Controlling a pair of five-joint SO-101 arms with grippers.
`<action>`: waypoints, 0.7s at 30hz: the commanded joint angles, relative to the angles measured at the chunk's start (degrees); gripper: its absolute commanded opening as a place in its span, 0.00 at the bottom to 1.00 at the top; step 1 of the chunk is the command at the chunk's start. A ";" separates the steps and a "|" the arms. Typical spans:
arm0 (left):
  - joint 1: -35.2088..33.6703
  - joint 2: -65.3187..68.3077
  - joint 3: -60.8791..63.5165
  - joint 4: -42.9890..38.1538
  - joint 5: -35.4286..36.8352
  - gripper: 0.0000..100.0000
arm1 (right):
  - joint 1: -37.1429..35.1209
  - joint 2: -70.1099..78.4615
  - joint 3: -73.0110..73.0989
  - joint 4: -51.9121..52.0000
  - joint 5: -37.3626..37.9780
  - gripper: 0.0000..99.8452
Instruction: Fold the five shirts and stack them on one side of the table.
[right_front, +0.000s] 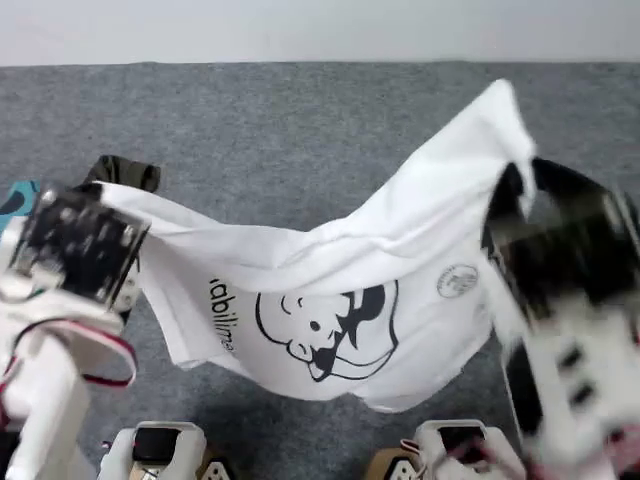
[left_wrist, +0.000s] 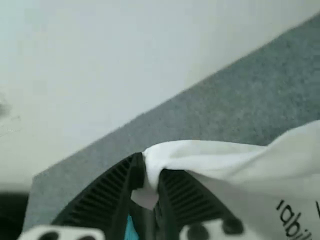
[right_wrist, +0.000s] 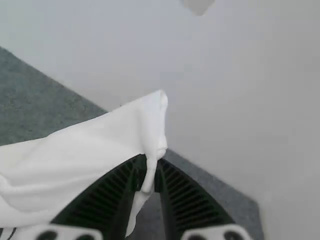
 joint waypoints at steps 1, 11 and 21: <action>0.00 0.26 7.96 -3.16 -0.35 0.00 | 0.22 5.93 -1.41 2.07 -2.29 0.01; 0.09 0.26 39.16 -25.05 -0.44 0.00 | 0.57 22.90 4.57 -2.59 -3.78 0.01; -0.26 8.26 46.55 -45.54 -0.44 0.00 | 0.66 38.11 4.75 -16.40 -6.15 0.01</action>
